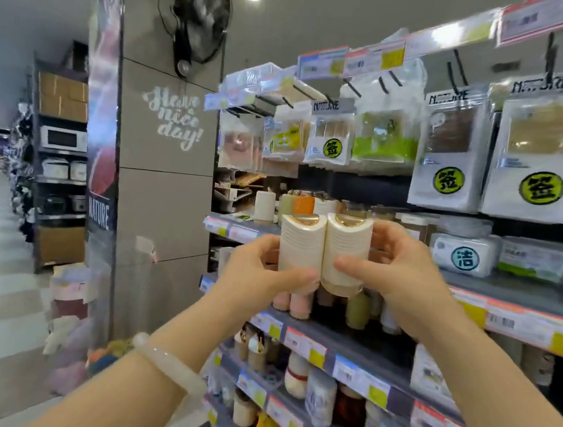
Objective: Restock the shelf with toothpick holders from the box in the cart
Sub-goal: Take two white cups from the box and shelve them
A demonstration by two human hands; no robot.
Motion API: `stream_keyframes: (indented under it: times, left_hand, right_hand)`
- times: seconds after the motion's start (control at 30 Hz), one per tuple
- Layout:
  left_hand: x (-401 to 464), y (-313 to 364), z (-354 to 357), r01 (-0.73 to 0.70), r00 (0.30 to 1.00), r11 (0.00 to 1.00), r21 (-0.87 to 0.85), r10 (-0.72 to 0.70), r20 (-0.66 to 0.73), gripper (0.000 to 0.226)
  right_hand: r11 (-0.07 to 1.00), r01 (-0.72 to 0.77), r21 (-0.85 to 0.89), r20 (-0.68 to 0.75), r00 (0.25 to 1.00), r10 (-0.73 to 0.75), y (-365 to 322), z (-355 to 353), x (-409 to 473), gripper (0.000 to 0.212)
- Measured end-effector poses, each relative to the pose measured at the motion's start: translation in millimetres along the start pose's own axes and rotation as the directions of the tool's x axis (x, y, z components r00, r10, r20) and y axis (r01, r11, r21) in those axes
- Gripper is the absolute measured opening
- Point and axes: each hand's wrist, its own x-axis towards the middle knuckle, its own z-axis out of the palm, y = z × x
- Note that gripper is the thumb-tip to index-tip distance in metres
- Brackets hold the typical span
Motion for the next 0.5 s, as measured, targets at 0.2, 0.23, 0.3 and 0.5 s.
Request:
stream_keyframes:
  times: [0.2,0.23,0.3,0.5]
  left_hand:
    - [89,-10,-6,-0.072,0.997,0.997,-0.032,0.073,0.024,0.04]
    - [101,-12,-7,-0.078,0.997,0.996,-0.045,0.079,0.022,0.036]
    - [122,-17,-8,-0.091,0.995,0.994,-0.059,0.092,0.023,0.029]
    - [174,-35,-17,-0.11,0.988,0.993,-0.045,0.114,0.103,0.036]
  right_hand:
    - [0.999,0.039,-0.02,-0.068,0.997,-0.041,11,7,80,0.044]
    - [0.999,0.041,-0.03,-0.077,0.996,-0.043,13,8,91,0.044]
    - [0.998,0.032,-0.048,-0.1,0.994,-0.037,17,10,109,0.046]
    - [0.994,-0.042,-0.103,-0.142,0.989,0.027,31,18,148,0.056]
